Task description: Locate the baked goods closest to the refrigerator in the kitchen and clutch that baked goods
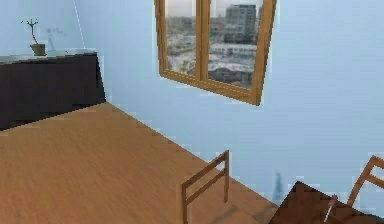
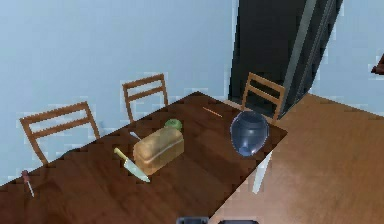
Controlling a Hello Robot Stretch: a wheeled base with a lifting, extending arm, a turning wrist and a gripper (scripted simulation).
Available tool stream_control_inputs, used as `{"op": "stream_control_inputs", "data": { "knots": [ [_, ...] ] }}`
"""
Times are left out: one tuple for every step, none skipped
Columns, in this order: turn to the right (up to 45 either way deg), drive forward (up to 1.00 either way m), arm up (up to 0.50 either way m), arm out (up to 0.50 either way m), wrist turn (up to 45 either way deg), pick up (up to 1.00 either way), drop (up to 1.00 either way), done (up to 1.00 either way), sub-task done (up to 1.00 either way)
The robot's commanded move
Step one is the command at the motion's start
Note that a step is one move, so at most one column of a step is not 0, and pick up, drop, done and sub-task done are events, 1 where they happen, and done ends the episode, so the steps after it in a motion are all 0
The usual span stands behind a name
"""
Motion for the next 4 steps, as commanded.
{"op": "stream_control_inputs", "data": {
  "knots": [
    [0.0,0.00,0.00,0.46,0.0,0.00,0.00,0.00,0.00],
    [0.0,0.00,0.00,0.00,45.0,0.00,0.00,0.00,0.00],
    [0.0,0.00,0.00,0.00,45.0,0.00,0.00,0.00,0.00],
    [0.0,0.00,0.00,0.00,24.0,0.00,0.00,0.00,0.00]
  ]
}}
